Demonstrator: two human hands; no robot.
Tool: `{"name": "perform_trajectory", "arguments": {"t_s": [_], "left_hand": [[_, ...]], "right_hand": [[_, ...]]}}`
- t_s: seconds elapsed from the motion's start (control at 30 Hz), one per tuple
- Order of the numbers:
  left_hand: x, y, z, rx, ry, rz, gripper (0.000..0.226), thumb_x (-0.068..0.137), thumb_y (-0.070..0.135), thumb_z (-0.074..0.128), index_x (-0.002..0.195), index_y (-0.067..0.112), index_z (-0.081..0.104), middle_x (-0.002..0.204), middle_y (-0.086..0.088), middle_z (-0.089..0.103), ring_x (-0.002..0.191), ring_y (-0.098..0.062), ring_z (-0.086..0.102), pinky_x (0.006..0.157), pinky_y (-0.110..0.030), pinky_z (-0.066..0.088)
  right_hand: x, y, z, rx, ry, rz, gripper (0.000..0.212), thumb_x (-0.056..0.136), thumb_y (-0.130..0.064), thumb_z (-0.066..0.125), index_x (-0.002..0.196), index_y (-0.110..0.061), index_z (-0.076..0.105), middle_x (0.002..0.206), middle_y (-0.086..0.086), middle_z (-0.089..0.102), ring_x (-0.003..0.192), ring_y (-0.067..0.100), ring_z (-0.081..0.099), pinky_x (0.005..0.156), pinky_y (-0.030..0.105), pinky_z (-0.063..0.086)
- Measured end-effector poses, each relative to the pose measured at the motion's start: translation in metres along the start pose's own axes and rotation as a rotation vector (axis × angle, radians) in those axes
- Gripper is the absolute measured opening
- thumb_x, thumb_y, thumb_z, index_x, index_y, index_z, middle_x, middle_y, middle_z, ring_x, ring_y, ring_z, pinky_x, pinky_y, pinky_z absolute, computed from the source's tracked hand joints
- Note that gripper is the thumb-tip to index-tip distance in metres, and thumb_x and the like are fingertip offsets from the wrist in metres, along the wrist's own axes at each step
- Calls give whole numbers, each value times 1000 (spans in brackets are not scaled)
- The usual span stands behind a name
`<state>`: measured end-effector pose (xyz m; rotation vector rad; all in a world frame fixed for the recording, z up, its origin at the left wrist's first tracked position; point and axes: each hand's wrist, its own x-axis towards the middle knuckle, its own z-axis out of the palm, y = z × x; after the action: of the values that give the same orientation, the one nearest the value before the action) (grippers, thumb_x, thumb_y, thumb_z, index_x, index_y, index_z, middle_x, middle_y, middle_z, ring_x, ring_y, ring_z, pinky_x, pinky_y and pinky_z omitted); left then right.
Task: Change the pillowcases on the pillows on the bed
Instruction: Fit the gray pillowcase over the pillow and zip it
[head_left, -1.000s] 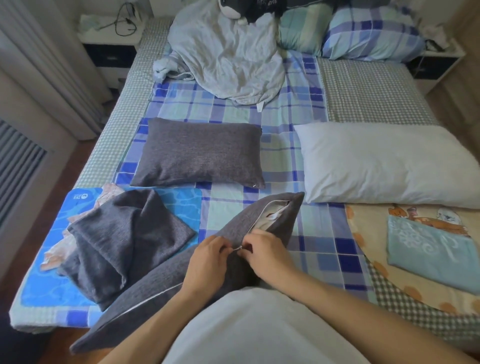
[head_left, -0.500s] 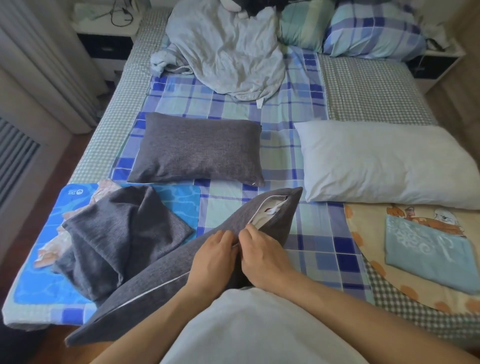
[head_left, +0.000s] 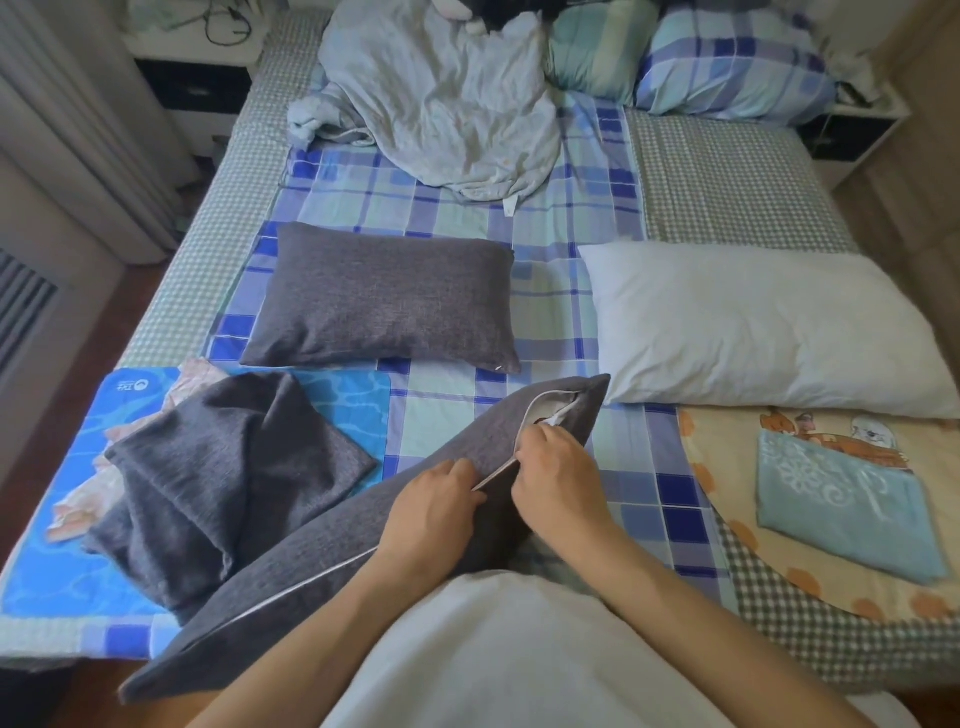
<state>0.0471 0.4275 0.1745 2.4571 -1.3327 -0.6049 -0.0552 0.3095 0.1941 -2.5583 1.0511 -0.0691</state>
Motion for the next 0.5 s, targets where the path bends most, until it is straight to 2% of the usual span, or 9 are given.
{"name": "perform_trajectory", "arguments": {"t_s": [0.13, 0.2, 0.3, 0.43, 0.5], "left_hand": [[-10, -7, -2, -29, -77, -18, 14, 103, 36, 52, 105, 22, 58, 110, 2, 65, 93, -18, 63, 84, -32, 52], [-18, -14, -2, -44, -87, -23, 12, 103, 36, 52, 98, 25, 54, 109, 2, 66, 92, -17, 62, 81, -29, 49], [-16, -15, -5, -59, -78, 6, 14, 103, 37, 52, 93, 27, 51, 106, 3, 65, 89, -17, 61, 80, -29, 49], [-14, -17, -4, -22, -53, 22, 13, 104, 40, 49, 100, 28, 52, 106, 7, 63, 88, -12, 59, 78, -26, 49], [-15, -19, 0, -11, -3, 62, 11, 104, 38, 49, 98, 29, 51, 104, 8, 60, 89, -14, 58, 76, -26, 47]], "right_hand": [[16, 28, -15, -3, 91, 178, 16, 91, -7, 62, 106, -10, 59, 102, 5, 62, 91, 20, 60, 77, 29, 51], [25, 49, -29, -24, 172, 245, 12, 95, -9, 57, 107, -7, 59, 102, 9, 63, 91, 22, 58, 73, 28, 43], [33, 62, -43, -103, 217, 229, 12, 98, -11, 56, 105, -2, 61, 103, 14, 64, 95, 28, 58, 72, 28, 34], [44, 63, -45, -117, 152, 159, 16, 98, -11, 54, 110, -2, 59, 113, 9, 55, 100, 23, 54, 74, 25, 35], [52, 78, -47, -101, 88, 219, 18, 98, -12, 54, 113, -2, 58, 119, 7, 52, 103, 23, 53, 75, 27, 37]]}}
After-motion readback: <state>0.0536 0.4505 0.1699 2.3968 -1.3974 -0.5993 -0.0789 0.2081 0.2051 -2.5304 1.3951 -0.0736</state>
